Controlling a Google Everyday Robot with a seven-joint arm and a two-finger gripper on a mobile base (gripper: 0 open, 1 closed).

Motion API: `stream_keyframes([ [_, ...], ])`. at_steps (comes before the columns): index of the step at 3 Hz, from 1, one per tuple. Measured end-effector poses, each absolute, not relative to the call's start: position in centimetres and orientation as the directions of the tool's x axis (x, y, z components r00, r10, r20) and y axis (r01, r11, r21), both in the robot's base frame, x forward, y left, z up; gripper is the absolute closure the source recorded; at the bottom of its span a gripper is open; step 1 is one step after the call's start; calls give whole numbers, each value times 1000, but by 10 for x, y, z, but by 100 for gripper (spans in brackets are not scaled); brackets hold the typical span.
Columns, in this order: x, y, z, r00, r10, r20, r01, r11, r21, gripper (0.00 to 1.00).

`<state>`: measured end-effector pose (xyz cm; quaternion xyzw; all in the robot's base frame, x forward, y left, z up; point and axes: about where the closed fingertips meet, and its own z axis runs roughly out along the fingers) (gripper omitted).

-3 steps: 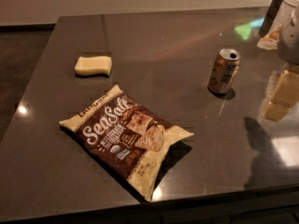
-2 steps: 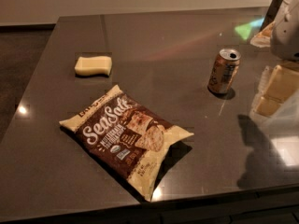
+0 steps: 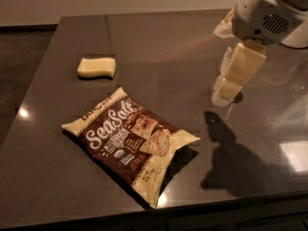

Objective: Pick brown chip bag

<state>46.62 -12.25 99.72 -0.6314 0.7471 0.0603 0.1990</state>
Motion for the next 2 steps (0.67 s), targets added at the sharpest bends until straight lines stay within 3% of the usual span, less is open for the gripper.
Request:
stream_keyframes([
  [2, 456, -31, 967, -40, -924, -380, -993, 79, -88, 0],
])
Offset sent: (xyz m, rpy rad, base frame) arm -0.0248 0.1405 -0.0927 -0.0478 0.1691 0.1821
